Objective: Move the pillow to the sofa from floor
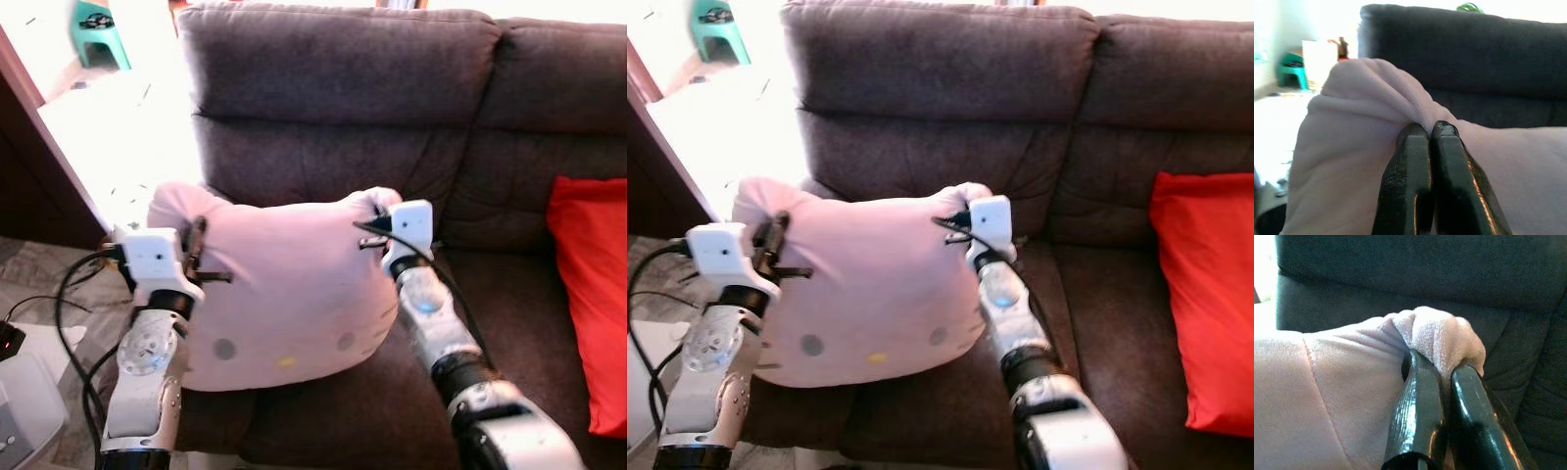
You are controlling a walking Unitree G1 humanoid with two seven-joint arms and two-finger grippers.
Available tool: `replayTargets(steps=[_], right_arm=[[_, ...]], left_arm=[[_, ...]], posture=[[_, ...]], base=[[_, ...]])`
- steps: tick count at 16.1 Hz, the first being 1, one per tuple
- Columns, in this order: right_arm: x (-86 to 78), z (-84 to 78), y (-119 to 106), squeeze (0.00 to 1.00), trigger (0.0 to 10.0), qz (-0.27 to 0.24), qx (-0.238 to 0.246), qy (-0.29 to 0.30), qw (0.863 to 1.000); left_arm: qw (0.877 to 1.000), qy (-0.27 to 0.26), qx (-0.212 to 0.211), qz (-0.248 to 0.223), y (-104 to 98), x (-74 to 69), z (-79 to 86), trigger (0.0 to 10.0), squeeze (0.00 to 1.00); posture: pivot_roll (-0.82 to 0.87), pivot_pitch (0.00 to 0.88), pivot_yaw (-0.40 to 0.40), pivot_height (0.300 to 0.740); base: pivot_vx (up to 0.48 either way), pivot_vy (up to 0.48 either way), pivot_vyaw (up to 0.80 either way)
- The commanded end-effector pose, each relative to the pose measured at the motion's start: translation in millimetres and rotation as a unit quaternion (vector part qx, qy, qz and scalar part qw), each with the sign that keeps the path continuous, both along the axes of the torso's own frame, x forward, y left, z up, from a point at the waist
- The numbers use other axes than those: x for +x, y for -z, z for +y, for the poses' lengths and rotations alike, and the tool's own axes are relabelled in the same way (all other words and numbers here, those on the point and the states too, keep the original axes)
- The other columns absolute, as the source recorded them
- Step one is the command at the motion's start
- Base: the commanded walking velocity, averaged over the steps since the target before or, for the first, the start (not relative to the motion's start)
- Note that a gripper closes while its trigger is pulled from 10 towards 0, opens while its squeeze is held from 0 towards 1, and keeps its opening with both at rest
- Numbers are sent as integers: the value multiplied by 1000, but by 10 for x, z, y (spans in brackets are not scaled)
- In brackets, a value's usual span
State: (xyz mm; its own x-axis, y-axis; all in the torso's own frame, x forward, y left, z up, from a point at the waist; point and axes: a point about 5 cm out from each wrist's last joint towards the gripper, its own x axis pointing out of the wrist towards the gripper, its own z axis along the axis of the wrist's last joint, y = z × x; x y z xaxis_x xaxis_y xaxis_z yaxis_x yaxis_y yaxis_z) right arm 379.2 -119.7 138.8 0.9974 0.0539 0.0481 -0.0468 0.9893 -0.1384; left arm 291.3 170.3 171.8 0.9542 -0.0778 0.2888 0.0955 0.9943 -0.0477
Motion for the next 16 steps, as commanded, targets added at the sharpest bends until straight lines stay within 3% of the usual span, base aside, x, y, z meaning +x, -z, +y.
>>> replayTargets(steps=[1, 4, 6, 9, 11, 12, 16], right_arm=[[90, -10, -193, 0, 10000, -22, -1, 15, 1000], [176, 15, -280, 0, 10000, -5, 5, 26, 1000], [259, 102, -417, 0, 10000, 4, 8, 15, 1000], [316, 311, -565, 0, 10000, 20, 8, -27, 999], [309, 444, -578, 0, 10000, 27, -12, -59, 998], [300, 505, -570, 0, 10000, 32, -19, -74, 997], [268, 510, -429, 0, 10000, 58, -25, -77, 995]], left_arm=[[999, 47, -8, 0, -30, -29, -132, 10000, 0], [996, 88, -20, 17, -3, -58, -223, 10000, 0], [988, 144, -57, 25, -46, -100, -321, 10000, 0], [983, 173, -41, 40, -15, -138, -388, 10000, 0], [983, 177, -32, 42, -17, -146, -373, 10000, 0], [985, 166, -20, 48, -14, -148, -283, 10000, 0], [984, 163, -22, 61, -8, -186, -177, 10000, 0]], posture=[[172, 110, -34, 740], [177, 110, -36, 740], [191, 111, -43, 740], [194, 116, -46, 740], [195, 115, -48, 740], [203, 121, -48, 740], [203, 125, -49, 740]], base=[[0, 0, 0], [0, 0, 0], [0, 0, 0], [0, 0, 0], [0, 0, 0], [0, 0, 0], [0, 0, 0]])
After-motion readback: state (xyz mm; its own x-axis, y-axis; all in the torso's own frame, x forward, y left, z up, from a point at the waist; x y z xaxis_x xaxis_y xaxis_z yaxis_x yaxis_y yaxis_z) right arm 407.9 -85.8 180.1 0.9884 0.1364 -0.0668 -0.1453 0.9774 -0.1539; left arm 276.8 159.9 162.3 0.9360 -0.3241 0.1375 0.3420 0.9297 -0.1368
